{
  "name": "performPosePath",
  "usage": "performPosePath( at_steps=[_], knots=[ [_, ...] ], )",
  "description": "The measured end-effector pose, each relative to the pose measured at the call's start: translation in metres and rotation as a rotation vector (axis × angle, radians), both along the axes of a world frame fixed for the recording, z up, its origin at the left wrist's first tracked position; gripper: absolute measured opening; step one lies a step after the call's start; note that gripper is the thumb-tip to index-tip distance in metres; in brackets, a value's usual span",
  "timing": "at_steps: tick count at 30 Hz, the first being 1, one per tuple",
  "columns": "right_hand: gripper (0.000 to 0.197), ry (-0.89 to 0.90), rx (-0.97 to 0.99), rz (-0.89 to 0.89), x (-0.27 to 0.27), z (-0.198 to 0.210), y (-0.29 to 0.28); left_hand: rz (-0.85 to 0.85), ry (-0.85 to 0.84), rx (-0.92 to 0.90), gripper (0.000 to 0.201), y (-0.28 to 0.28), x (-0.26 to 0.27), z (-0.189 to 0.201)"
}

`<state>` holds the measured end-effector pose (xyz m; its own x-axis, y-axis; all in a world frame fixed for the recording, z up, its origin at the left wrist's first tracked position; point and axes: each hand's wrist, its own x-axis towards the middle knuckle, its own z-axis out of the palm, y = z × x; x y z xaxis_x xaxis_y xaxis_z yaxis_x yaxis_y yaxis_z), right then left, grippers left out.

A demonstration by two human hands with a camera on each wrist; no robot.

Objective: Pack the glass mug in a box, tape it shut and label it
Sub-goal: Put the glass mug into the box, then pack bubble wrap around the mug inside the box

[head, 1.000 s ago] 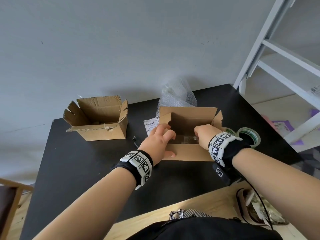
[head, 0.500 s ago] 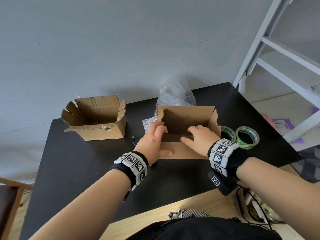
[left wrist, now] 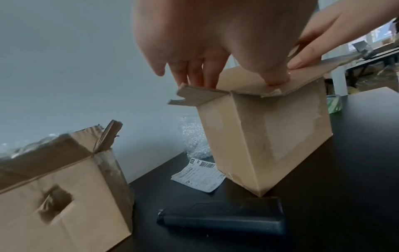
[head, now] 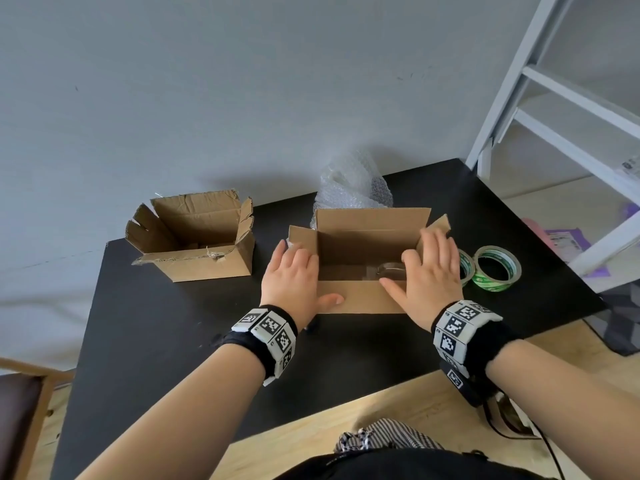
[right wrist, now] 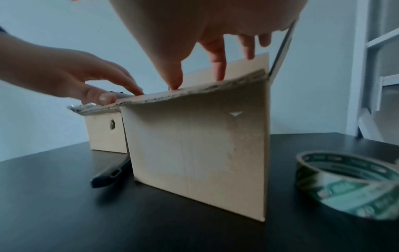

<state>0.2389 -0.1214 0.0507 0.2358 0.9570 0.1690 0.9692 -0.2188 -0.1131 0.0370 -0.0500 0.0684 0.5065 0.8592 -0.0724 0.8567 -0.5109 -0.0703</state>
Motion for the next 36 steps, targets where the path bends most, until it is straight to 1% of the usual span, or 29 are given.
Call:
performPosePath(
  at_steps=[3,5,8,11,14,17,21,23,26,29,32,36],
  knots=[
    [0.081,0.086,-0.171,-0.144,0.002,-0.006,-0.003,0.07,-0.079,-0.157,0.09,0.0,0.006,-0.002],
    [0.09,0.159,-0.225,-0.191,0.005,-0.009,-0.004,0.086,-0.094,-0.268,0.088,-0.001,0.008,-0.005],
    [0.088,0.207,-0.288,-0.178,0.008,-0.012,-0.003,0.062,-0.06,-0.355,0.072,-0.001,0.005,-0.007],
    [0.085,0.218,-0.314,-0.174,0.01,-0.011,-0.002,0.058,-0.026,-0.356,0.059,-0.002,0.005,-0.004],
    [0.087,0.24,-0.31,-0.161,0.011,-0.011,-0.002,0.059,0.064,-0.326,0.063,-0.004,0.007,0.001],
    [0.089,0.243,-0.307,-0.109,0.009,-0.009,-0.002,0.096,0.097,-0.339,0.067,-0.005,0.003,0.006],
    [0.085,0.258,-0.369,-0.095,0.002,-0.001,-0.001,0.106,0.086,-0.362,0.065,-0.003,-0.005,0.011],
    [0.079,0.29,-0.385,-0.098,0.004,0.012,0.001,0.084,0.06,-0.349,0.06,-0.001,-0.008,0.017],
    [0.067,0.339,-0.32,-0.107,0.007,0.04,0.01,0.049,-0.019,-0.304,0.059,0.01,-0.007,0.031],
    [0.06,0.393,-0.23,-0.099,0.002,0.073,0.025,0.04,-0.088,-0.222,0.058,0.027,-0.007,0.054],
    [0.051,0.375,-0.215,-0.02,-0.006,0.101,0.044,0.016,-0.156,-0.214,0.052,0.044,-0.008,0.081],
    [0.042,0.32,-0.284,0.088,-0.01,0.127,0.073,-0.029,-0.19,-0.273,0.048,0.069,-0.003,0.102]
  ],
)
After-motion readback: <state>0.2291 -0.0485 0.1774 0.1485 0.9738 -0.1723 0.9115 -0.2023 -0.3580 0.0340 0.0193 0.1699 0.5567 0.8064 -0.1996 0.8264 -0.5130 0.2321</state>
